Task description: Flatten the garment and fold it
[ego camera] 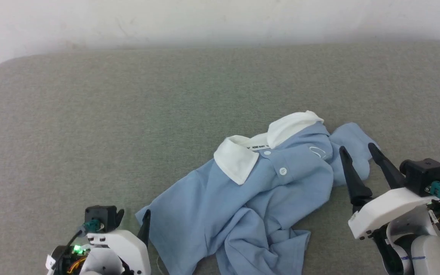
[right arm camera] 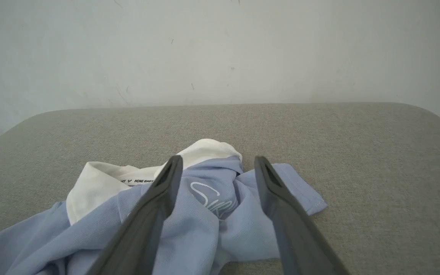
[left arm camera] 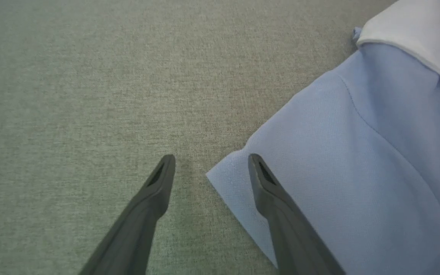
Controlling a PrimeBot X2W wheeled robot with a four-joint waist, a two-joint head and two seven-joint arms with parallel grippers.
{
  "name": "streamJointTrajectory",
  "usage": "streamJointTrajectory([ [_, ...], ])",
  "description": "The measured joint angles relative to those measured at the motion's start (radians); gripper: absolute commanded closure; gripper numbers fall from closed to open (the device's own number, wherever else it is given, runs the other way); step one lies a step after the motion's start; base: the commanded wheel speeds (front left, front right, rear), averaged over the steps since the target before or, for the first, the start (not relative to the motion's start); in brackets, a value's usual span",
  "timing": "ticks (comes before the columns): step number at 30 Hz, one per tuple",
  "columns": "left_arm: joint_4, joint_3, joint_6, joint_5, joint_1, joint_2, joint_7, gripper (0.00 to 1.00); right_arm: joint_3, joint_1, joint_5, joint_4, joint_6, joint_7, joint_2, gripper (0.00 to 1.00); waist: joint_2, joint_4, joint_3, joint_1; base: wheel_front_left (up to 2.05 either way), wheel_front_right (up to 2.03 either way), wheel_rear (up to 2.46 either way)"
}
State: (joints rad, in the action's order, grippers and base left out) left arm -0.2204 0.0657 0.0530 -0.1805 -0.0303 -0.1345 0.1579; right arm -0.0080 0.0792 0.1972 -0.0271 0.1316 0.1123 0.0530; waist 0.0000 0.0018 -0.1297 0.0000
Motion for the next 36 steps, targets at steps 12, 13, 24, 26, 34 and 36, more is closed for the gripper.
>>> streamJointTrajectory([
  [12, 0.015, -0.008, -0.011, -0.083, -0.042, -0.011, 0.296, 0.06, 0.024, 0.0, 0.024, 0.018, 0.0, -0.018, 0.0, 0.0, 0.0001, -0.083, -0.034, -0.0001, 0.0, 0.0, 0.0],
  [13, 0.023, -0.006, -0.01, -0.091, -0.044, -0.016, 0.322, 0.55, 0.026, 0.001, 0.024, 0.02, 0.0, -0.019, 0.0, 0.0, 0.0, -0.087, -0.036, -0.0002, 0.0, 0.0, 0.0],
  [24, 0.12, -0.056, -0.081, -0.1, -0.011, 0.005, 0.208, 1.0, -0.035, 0.03, -0.005, 0.046, 0.0, -0.014, -0.001, 0.0, 0.0, -0.064, -0.045, 0.0, 0.0, 0.0, 0.0],
  [26, 0.136, -0.096, -0.117, -0.093, -0.011, 0.003, 0.141, 1.0, -0.07, 0.052, -0.026, 0.069, 0.0, 0.0, 0.0, 0.0, 0.0, -0.051, -0.047, 0.0, 0.0, 0.0, 0.0],
  [34, 0.123, -0.158, -0.161, -0.083, -0.011, -0.005, 0.038, 1.0, -0.211, 0.226, -0.103, 0.271, 0.0, 0.05, 0.0, 0.0, 0.0, 0.001, -0.063, 0.0, 0.0, 0.0, 0.0],
  [36, 0.115, -0.162, -0.168, -0.084, -0.011, -0.006, 0.027, 1.0, -0.239, 0.287, -0.127, 0.347, 0.0, 0.072, -0.001, 0.0, 0.0, 0.013, -0.07, 0.0, 0.0, 0.0, 0.0],
])
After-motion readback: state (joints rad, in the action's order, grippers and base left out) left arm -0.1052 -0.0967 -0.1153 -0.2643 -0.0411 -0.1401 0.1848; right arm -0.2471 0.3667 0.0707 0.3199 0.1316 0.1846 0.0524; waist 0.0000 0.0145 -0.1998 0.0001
